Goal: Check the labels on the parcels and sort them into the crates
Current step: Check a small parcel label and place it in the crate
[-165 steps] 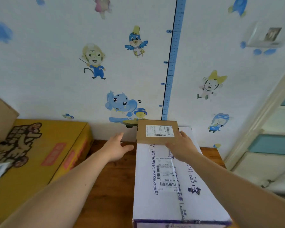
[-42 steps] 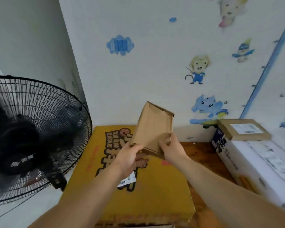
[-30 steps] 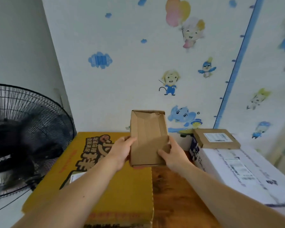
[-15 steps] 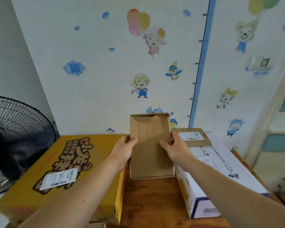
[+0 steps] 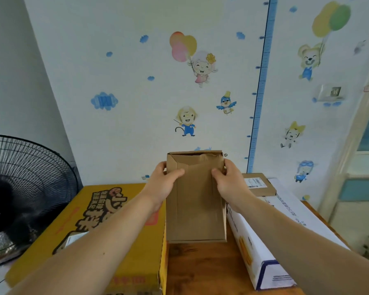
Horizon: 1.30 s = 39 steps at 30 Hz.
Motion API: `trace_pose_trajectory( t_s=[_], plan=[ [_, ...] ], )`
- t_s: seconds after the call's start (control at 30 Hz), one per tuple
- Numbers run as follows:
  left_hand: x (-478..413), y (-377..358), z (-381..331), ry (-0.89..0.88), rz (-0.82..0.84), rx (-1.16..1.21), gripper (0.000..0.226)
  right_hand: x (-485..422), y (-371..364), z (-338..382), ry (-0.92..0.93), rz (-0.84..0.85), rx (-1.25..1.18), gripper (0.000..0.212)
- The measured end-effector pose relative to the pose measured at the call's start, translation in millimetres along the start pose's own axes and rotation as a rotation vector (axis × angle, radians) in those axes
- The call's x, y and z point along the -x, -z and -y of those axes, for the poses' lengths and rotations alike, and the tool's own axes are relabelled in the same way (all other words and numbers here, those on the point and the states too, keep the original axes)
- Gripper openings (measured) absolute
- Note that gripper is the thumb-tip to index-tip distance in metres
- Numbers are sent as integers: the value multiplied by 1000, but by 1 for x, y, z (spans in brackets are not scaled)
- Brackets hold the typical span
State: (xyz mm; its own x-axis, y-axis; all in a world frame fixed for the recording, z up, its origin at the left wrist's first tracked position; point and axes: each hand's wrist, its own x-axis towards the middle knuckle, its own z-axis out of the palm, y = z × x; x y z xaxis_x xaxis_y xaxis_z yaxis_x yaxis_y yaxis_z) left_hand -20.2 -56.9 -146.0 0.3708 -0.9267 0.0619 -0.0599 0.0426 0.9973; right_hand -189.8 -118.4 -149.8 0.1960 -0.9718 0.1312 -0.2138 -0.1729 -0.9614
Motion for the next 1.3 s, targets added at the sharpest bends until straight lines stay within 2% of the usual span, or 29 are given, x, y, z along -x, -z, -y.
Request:
trace_pose_trajectory(
  t_s=[0.1,0.17,0.23,0.3,0.43,0.97,1.13,1.3],
  plan=[
    [-3,7,-10,-129,-73,-134,38,4,-8,11,17,15,-21,28],
    [-4,11,-13,-181,-146,-184,39,5,-12,19,38,17,-44,21],
    [-4,14,-14,-204,-197,-207,40,6,-17,28,65,13,-50,16],
    [-3,16,-16,-209,-212,-201,40,7,-21,36,84,-6,-54,22],
    [-6,16,-18,-183,-252,-165,30,6,-25,42,90,-37,-11,21],
    [-8,13,-14,-148,-244,-229,29,0,-30,39,66,-58,-5,18],
    [-5,15,-16,-89,-187,-152,47,0,-27,37,41,-26,-10,12],
    [-6,15,-17,-114,-155,-230,35,-1,-27,37,43,-29,-9,13]
  ],
)
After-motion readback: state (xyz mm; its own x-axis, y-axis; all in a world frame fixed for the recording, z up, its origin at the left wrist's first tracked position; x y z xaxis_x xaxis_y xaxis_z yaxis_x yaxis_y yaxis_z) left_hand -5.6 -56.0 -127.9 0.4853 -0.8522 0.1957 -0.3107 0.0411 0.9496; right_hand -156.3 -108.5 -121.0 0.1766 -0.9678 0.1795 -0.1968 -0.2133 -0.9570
